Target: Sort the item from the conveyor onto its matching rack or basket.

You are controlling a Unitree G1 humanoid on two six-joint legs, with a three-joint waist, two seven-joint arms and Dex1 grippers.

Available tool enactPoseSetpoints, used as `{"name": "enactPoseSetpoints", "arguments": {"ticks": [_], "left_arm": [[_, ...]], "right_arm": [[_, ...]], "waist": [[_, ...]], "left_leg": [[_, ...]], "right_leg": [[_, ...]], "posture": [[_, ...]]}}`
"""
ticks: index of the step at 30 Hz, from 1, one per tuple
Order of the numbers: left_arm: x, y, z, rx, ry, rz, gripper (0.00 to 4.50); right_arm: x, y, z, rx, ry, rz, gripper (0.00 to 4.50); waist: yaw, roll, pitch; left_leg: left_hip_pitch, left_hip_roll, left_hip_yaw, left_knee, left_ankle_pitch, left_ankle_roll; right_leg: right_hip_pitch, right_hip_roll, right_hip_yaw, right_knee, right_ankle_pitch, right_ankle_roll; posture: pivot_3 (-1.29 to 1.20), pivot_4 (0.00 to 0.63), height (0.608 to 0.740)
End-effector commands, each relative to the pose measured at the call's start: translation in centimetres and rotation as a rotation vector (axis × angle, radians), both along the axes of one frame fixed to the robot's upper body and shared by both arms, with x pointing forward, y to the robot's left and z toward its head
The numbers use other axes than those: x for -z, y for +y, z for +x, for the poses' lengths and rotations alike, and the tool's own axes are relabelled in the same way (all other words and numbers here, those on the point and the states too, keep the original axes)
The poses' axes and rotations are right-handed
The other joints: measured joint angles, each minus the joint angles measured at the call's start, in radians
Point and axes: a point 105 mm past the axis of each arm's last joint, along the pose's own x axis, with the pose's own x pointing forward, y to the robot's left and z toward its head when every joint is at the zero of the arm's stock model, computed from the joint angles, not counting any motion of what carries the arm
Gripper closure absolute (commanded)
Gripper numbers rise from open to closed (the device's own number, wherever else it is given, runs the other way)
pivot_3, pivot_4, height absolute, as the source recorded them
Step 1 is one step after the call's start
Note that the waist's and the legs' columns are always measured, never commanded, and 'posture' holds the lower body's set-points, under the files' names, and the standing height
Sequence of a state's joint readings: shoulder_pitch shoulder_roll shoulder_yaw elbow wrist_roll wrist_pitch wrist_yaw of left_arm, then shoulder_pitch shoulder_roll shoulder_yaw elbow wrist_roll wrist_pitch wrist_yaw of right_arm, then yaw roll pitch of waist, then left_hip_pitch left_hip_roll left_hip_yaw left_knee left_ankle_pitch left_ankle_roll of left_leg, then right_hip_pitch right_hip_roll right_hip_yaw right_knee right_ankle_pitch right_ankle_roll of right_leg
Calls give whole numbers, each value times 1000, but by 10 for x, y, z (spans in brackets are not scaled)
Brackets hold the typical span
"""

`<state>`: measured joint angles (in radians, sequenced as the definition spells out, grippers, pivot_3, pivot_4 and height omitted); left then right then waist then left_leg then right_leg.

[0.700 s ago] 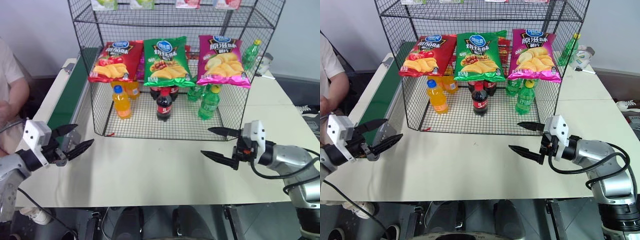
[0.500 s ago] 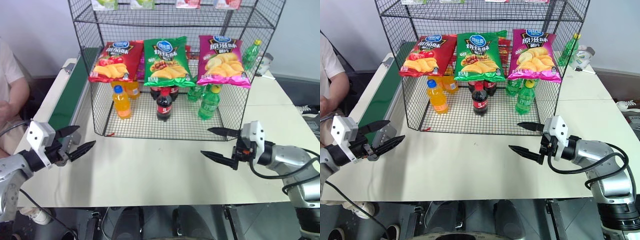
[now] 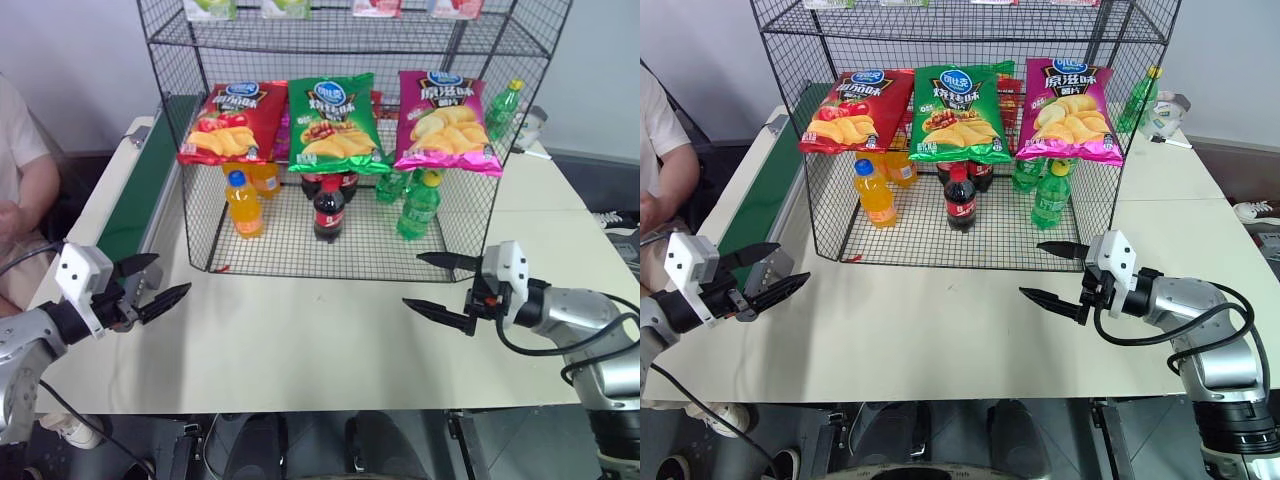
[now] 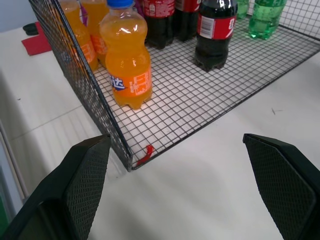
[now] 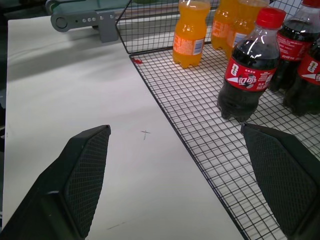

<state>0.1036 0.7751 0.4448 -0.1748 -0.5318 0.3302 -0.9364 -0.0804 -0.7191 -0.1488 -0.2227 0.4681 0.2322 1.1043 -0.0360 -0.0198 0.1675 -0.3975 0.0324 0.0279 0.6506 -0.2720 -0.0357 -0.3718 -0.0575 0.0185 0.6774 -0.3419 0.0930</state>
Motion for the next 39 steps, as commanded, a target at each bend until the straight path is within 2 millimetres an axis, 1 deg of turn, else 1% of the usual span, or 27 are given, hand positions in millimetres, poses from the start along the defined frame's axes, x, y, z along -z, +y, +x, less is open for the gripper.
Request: {"name": "enactPoseSetpoints", "arguments": {"ticks": [1,5,8,19,27,32,39], "left_arm": [[-9,2,1,0,-42,27,0],[-8,1,1,-4,-50,37,0],[-9,4,3,-21,-64,44,0],[-6,3,3,-20,-68,55,0],[-13,0,12,-7,-90,51,0],[-8,1,15,-3,-91,57,0],[-8,-1,22,24,-90,59,0]], "right_arm": [[-4,-1,0,-5,-34,-20,148],[-2,-2,0,-5,-35,-22,148],[0,-2,1,-13,-36,-31,148],[0,-1,8,-23,-45,-24,148],[-6,-4,16,-13,-79,-33,148],[-3,-9,18,0,-96,-57,148],[-5,-9,13,4,-101,-50,148]], "waist": [[0,0,0],[0,0,0],[0,0,0],[0,0,0],[0,0,0],[-2,0,0],[1,0,0]], "left_leg": [[0,0,0,0,0,0],[0,0,0,0,0,0],[0,0,0,0,0,0],[0,0,0,0,0,0],[1,0,0,0,0,0],[1,0,0,0,0,0],[1,0,0,0,0,0]], "right_leg": [[0,0,0,0,0,0],[0,0,0,0,0,0],[0,0,0,0,0,0],[0,0,0,0,0,0],[1,0,0,0,0,0],[0,0,0,0,0,0],[0,0,0,0,0,0]], "posture": [[0,150,739],[0,150,739],[0,150,739],[0,150,739],[0,150,739],[0,150,739],[0,150,739]]}}
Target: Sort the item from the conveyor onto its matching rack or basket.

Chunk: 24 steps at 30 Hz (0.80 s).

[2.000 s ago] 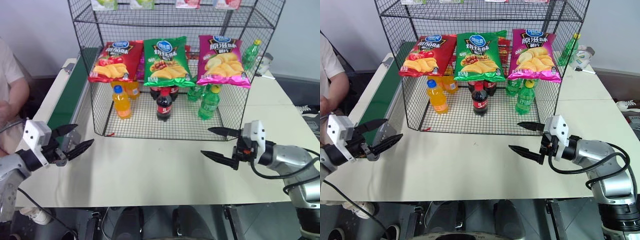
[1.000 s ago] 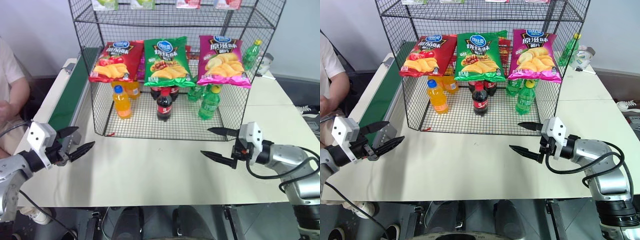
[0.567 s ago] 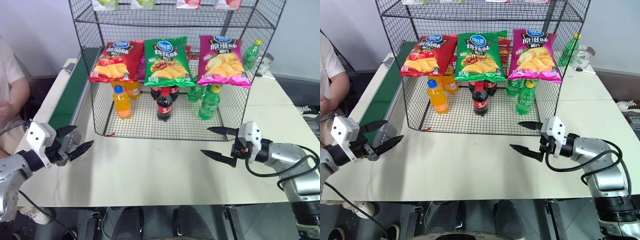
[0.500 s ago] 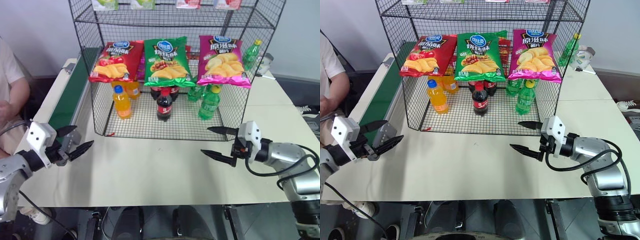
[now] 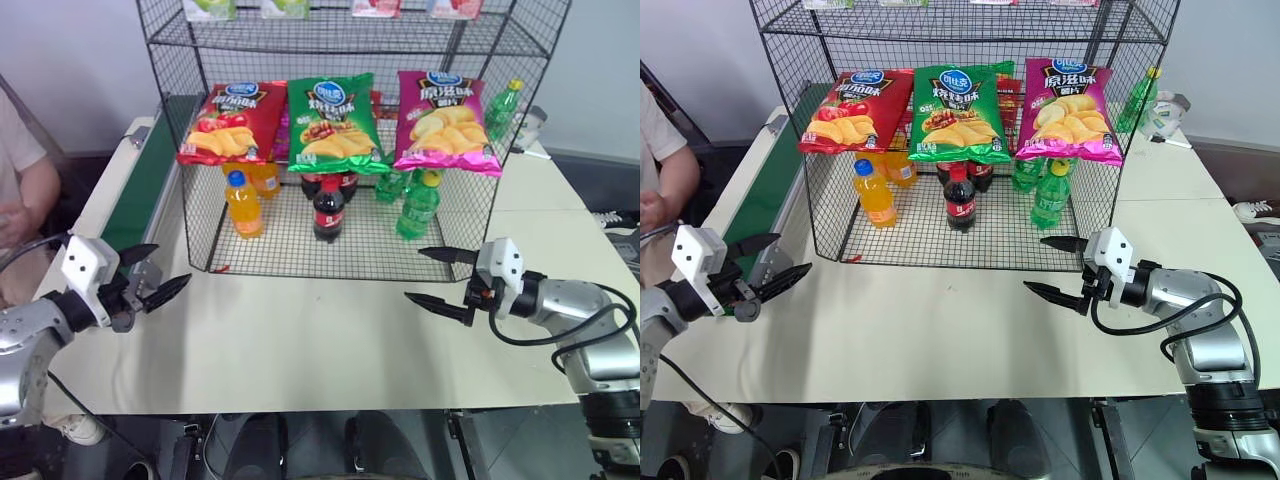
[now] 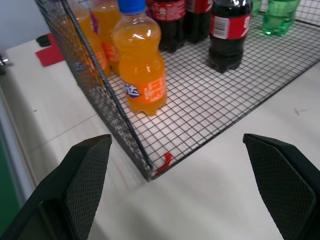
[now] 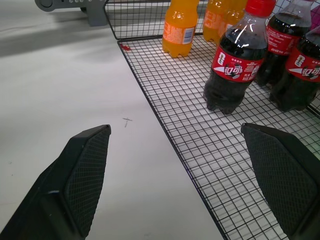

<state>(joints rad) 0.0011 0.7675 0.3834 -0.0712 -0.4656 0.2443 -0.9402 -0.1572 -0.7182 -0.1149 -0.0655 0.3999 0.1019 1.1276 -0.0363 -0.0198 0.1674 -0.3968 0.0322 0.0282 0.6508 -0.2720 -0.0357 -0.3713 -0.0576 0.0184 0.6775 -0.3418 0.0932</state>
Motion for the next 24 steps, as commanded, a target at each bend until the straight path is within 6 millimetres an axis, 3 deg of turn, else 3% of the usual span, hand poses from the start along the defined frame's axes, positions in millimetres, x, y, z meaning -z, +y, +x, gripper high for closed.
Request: {"name": "enactPoseSetpoints", "arguments": {"ticks": [1,24], "left_arm": [[-7,-1,4,20,-37,22,0],[-10,-4,-1,21,-59,56,0]], "right_arm": [[-9,-1,-6,-12,-43,-2,148],[7,7,-14,-79,-2,-7,148]], "waist": [[2,0,0],[1,0,0]], "left_leg": [[0,0,0,0,0,0],[1,0,0,0,0,0]], "right_leg": [[0,0,0,0,0,0],[1,0,0,0,0,0]], "posture": [[0,150,739],[0,150,739]]}}
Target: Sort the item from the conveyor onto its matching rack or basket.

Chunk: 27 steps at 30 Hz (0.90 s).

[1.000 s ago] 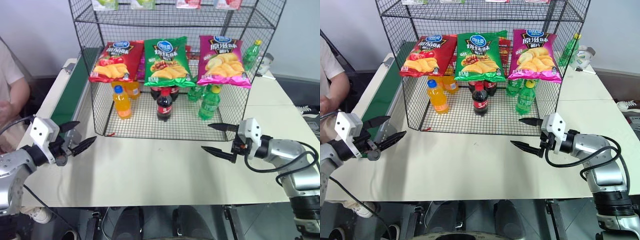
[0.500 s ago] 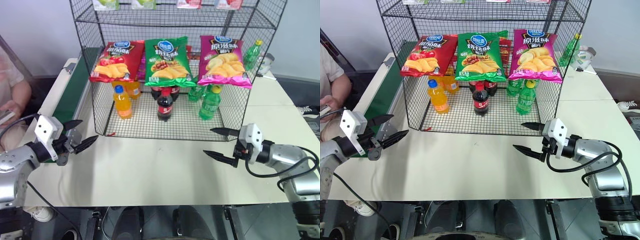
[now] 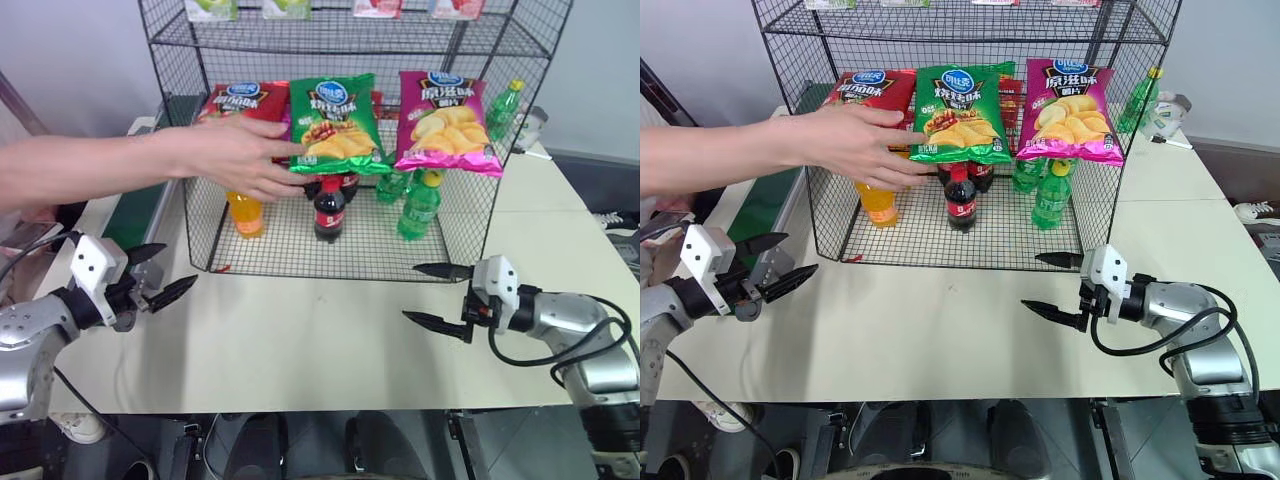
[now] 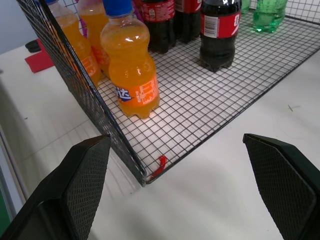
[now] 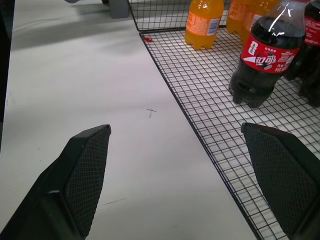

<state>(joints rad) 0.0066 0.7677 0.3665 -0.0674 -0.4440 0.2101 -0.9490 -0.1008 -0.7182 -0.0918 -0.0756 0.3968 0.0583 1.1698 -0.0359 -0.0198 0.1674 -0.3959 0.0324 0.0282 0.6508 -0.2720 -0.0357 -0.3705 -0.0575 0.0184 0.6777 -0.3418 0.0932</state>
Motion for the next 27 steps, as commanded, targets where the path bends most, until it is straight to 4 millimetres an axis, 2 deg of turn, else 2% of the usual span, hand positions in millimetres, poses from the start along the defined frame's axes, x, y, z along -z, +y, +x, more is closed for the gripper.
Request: {"name": "enactPoseSetpoints", "arguments": {"ticks": [1,7,13,19,27], "left_arm": [[-13,-1,-1,2,-55,30,0],[-14,-3,4,1,-69,29,0],[-16,-8,14,4,-103,10,0],[-21,-12,26,14,-131,4,0],[-18,-14,25,46,-116,-4,0]], "right_arm": [[-7,3,0,-21,-35,11,148],[-10,4,5,-29,-45,2,148],[-6,7,6,-45,-62,-42,148],[-10,8,13,-37,-92,-45,148],[-9,10,10,-29,-100,-40,148]], "waist": [[0,0,0],[-1,0,0],[1,0,0],[2,0,0],[1,0,0]], "left_leg": [[0,0,0,0,0,0],[0,0,0,0,0,0],[1,0,0,0,0,0],[1,0,0,0,0,0],[1,0,0,0,0,0]], "right_leg": [[0,0,0,0,0,0],[0,0,0,0,0,0],[1,0,0,0,0,0],[1,0,0,0,0,0],[1,1,0,0,0,0]], "posture": [[0,150,739],[0,150,739],[0,150,739],[0,150,739],[0,150,739]]}}
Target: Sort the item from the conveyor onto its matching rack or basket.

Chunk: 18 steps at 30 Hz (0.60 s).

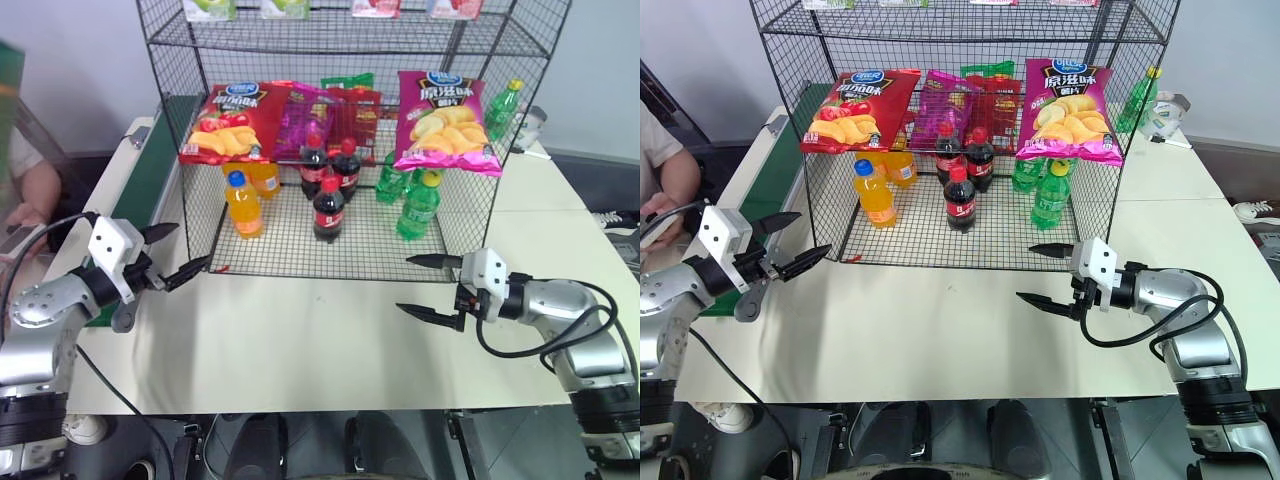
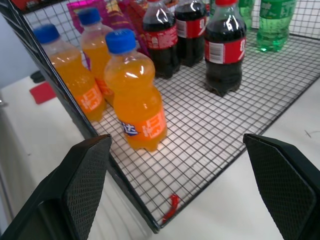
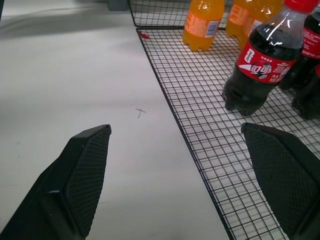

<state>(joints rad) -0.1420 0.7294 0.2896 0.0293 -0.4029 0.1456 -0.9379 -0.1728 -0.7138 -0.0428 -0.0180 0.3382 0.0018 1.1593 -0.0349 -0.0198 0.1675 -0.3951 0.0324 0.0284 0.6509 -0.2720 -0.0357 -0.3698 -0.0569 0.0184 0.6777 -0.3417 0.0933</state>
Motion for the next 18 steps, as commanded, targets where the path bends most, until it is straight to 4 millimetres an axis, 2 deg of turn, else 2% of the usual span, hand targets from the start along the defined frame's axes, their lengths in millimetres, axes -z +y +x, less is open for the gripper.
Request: {"name": "enactPoseSetpoints", "arguments": {"ticks": [1,18], "left_arm": [[-9,0,0,15,-36,7,0],[-3,-9,-10,62,-4,-45,0]], "right_arm": [[-9,5,-2,-14,-48,14,148],[-11,7,-5,-10,-34,20,148]], "waist": [[0,0,0],[1,0,0]], "left_leg": [[0,0,0,0,0,0],[0,0,0,0,0,0]], "right_leg": [[0,0,0,0,0,0],[0,0,0,0,0,0]], "posture": [[0,150,739],[0,150,739]]}}
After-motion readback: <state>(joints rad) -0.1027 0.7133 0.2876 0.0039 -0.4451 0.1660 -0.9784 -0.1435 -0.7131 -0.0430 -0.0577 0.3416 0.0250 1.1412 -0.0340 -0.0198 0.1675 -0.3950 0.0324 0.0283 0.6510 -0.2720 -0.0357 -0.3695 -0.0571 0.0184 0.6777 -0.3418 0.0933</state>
